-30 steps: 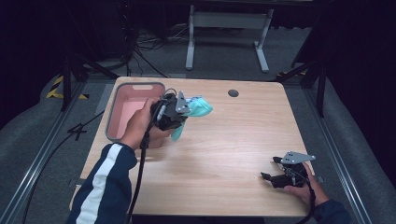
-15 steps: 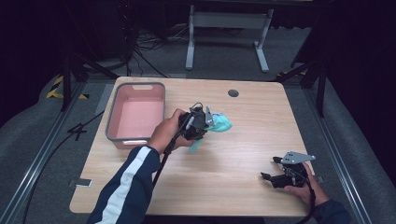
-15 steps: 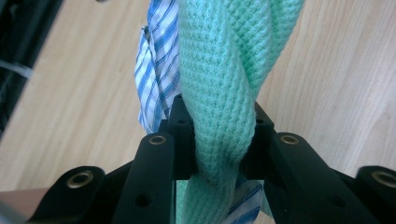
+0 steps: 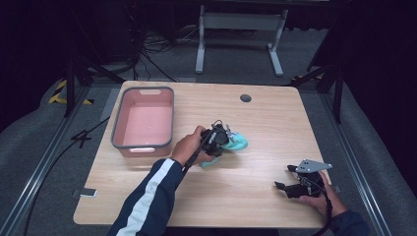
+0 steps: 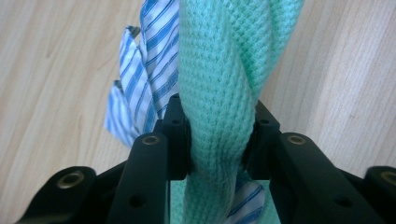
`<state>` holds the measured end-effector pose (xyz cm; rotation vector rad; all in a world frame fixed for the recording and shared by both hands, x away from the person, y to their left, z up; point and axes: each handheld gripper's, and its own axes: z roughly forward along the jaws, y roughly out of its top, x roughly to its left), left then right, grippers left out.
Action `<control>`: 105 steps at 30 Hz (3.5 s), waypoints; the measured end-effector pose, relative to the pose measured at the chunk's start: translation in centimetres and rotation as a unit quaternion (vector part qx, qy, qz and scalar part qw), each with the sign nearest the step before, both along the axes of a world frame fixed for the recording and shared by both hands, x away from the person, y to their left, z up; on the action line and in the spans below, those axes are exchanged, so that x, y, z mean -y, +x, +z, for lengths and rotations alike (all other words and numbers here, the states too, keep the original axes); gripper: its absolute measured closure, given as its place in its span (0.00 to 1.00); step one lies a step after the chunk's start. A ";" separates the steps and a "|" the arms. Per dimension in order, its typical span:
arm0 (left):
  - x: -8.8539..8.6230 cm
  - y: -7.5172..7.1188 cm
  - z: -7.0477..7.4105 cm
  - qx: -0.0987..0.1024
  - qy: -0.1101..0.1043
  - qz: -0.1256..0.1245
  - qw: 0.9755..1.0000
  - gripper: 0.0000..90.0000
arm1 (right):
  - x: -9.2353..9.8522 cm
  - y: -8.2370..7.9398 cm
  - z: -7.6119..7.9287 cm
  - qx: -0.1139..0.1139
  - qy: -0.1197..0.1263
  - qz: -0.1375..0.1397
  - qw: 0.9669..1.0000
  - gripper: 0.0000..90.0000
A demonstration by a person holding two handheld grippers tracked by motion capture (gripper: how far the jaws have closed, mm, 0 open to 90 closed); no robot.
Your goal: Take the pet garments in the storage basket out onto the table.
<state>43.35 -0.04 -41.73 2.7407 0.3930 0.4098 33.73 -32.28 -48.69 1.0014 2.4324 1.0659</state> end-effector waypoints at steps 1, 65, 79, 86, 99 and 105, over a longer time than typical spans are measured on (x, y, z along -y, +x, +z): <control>0.2 0.0 -0.3 -0.001 -0.003 -0.002 1.000 0.73 | 0.0 0.0 0.0 0.000 0.000 0.000 1.000 0.17; -3.0 -4.9 3.9 0.029 -0.049 -0.038 0.998 0.36 | 0.0 0.0 0.0 0.000 0.000 0.000 1.000 0.17; -6.1 -6.1 3.9 0.030 -0.047 -0.038 0.998 0.33 | 0.0 0.0 0.0 0.000 0.000 0.000 1.000 0.17; -7.5 -6.8 3.6 0.027 -0.049 -0.041 0.998 0.31 | 0.0 0.0 0.0 0.000 0.001 -0.001 1.000 0.17; -11.1 -7.7 2.5 0.032 -0.042 -0.011 0.999 0.31 | 0.0 0.0 0.0 0.000 0.000 -0.001 1.000 0.17; -12.7 -8.2 2.0 0.039 -0.036 -0.001 0.999 0.30 | 0.0 0.0 0.0 0.000 0.001 -0.002 1.000 0.17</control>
